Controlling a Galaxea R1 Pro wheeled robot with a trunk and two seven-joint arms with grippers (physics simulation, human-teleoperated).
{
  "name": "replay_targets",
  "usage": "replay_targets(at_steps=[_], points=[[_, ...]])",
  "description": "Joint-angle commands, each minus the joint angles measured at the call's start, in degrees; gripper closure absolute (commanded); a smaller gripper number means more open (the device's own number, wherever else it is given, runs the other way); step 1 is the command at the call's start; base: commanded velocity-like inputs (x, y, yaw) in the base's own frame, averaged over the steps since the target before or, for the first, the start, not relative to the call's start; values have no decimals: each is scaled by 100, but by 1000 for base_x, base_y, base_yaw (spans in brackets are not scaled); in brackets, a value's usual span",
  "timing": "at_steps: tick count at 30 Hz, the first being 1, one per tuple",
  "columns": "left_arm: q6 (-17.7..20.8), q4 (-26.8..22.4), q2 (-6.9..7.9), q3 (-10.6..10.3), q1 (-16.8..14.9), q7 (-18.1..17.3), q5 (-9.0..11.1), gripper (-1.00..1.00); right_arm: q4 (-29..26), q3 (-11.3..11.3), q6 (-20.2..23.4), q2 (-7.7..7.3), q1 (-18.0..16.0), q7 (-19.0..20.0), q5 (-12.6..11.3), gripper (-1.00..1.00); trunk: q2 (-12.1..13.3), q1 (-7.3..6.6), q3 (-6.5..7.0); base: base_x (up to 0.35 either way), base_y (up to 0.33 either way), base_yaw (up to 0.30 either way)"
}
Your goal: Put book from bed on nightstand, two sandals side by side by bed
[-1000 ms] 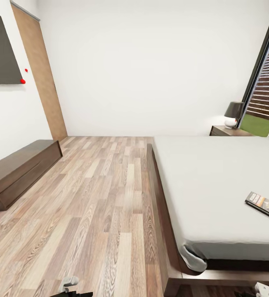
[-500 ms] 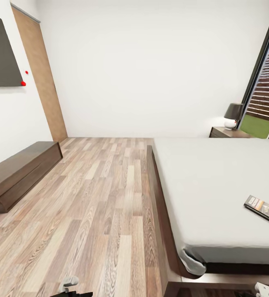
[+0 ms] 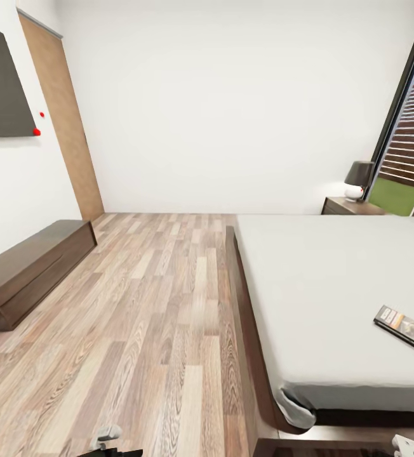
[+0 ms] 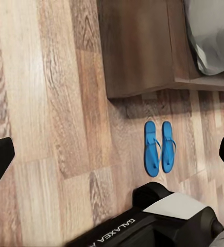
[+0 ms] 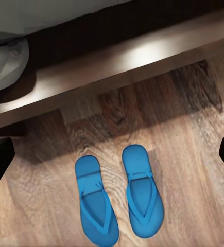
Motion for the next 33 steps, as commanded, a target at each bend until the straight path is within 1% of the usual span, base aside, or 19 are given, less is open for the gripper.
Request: replay_targets(at_steps=[1, 13, 22, 33], points=[[60, -7, -4, 48, -4, -35, -33, -100, -8, -26, 45, 0, -1, 24, -43, -100, 39, -23, 13, 0, 0, 0], [58, -7, -4, 48, -4, -35, -33, -100, -5, -26, 37, 0, -1, 22, -43, -100, 520, -287, 228, 0, 0, 0], [51, -7, -4, 48, -4, -35, -33, -100, -7, -26, 43, 0, -1, 14, -43, -100, 520, -287, 228, 0, 0, -34], [46, 0, -4, 48, -4, -35, -33, -100, -6, -26, 43, 0, -1, 14, -43, -100, 520, -287, 228, 0, 0, -250]])
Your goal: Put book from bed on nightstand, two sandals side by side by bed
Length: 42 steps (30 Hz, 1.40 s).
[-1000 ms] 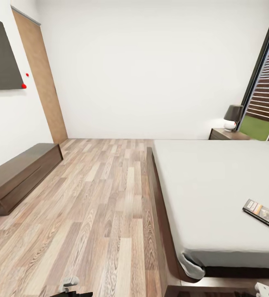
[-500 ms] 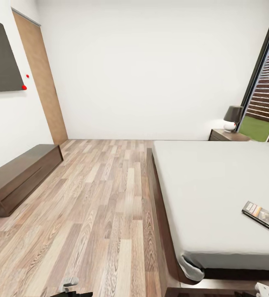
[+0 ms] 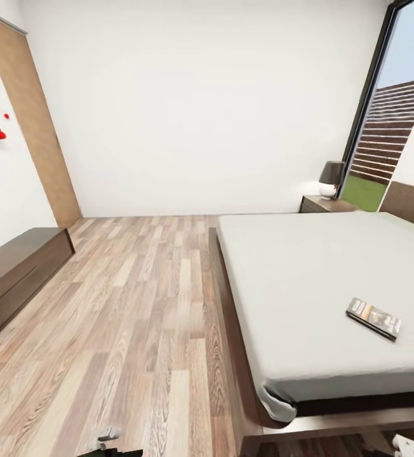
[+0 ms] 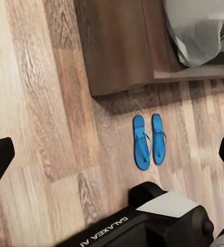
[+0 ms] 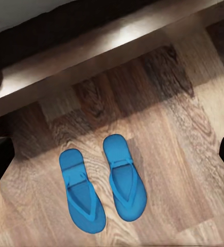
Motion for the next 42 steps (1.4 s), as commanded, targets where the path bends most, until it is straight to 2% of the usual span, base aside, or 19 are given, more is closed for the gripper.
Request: replay_targets(at_steps=[1, 42], points=[[61, -8, -4, 48, -2, -37, -31, -100, -5, -26, 44, 1, -3, 24, -42, -100, -3, -1, -5, 0, 0, -278], [56, -6, -4, 48, 3, -37, -31, -100, -2, -26, 38, 1, -3, 23, -42, -100, -3, -1, 64, 0, 0, -267]])
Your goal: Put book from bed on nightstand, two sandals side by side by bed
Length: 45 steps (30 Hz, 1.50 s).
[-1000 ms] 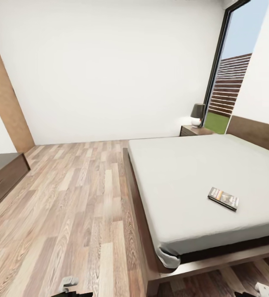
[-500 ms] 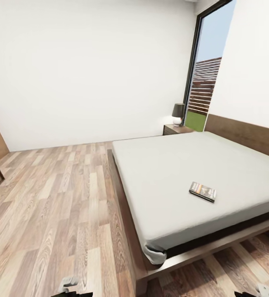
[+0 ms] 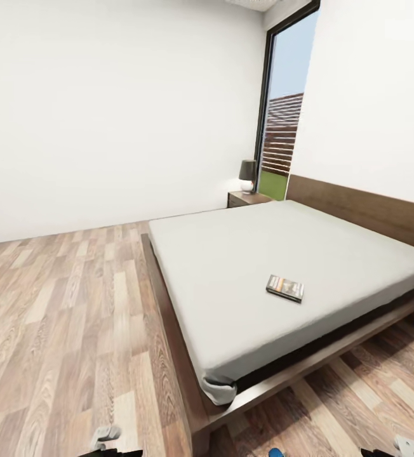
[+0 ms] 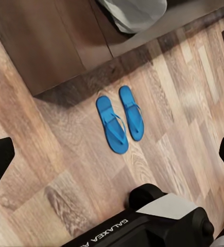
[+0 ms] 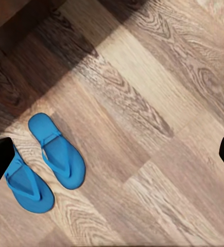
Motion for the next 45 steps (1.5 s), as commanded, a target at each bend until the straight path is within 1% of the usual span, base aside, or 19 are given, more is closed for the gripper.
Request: replay_targets(at_steps=[1, 17, 19, 23, 26, 45], points=[[60, -8, -4, 48, -5, -37, -31, -100, -6, -25, 45, 1, -3, 25, -42, -100, -3, -1, -3, 0, 0, -256], [53, -8, -4, 48, -4, -25, -30, -100, -4, -25, 42, 1, -3, 24, -42, -100, -3, -1, 47, 0, 0, -255], [45, -8, -4, 48, -2, 39, -31, -100, -4, -25, 42, 1, -3, 25, -42, -100, -3, -1, 55, 0, 0, -252], [43, -4, -4, 48, 5, 365, -24, -100, -6, -25, 42, 1, -3, 25, -42, -100, -3, -1, 70, 0, 0, -252], [43, -1, -4, 48, 7, 491, -23, -100, -6, -25, 42, 1, -3, 21, -42, -100, -3, -1, 83, 0, 0, -252], [43, 1, -7, 52, 7, 543, -23, -100, -3, -25, 42, 1, -3, 17, -42, -100, -3, -1, 169, 0, 0, -252]])
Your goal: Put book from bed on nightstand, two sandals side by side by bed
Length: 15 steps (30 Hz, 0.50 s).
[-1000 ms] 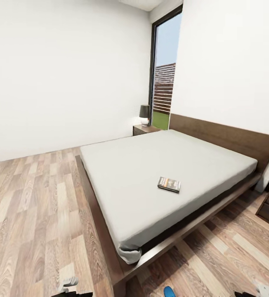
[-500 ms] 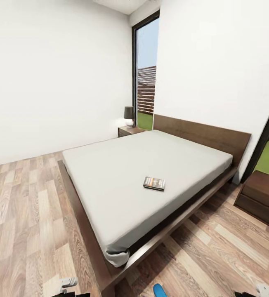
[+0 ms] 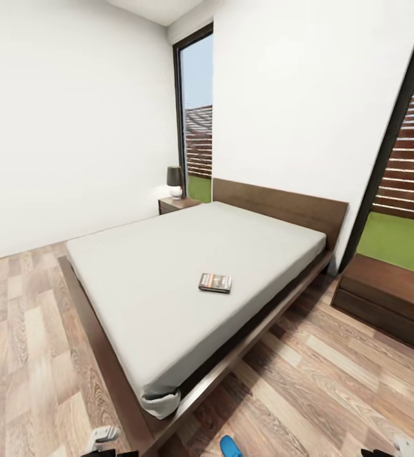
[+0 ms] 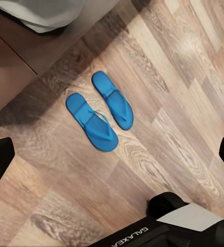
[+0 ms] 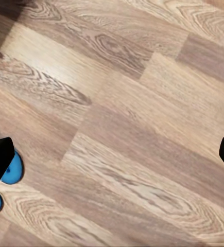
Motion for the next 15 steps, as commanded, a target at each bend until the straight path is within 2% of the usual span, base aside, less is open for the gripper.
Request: replay_targets(at_steps=[1, 9, 10, 13, 14, 15], points=[[60, -9, -5, 48, -3, -37, -27, -100, -6, -25, 44, 1, -3, 24, -42, -100, -3, 0, -1, 0, 0, -252], [60, -9, -9, 45, -3, -33, -27, -100, -6, -25, 40, 29, -3, 9, -42, -100, -3, 0, 37, 0, 0, -252], [60, -9, -14, 46, -3, -20, -27, -100, -6, -25, 38, 91, -3, 3, -38, -100, -3, 0, 42, 0, 0, -252], [60, -9, -22, 46, -3, 140, -27, -100, 13, -25, 34, 515, -3, -6, -27, -100, -3, 0, 56, 0, 0, -251], [60, -6, -29, 45, -3, 241, -27, -100, 23, -24, 32, 590, -3, -7, -22, -100, -3, 0, 61, 0, 0, -251], [55, -4, -49, 47, -3, 360, -27, -100, 56, -23, 30, 733, -3, -10, 3, -100, -3, 0, 66, 0, 0, -250]])
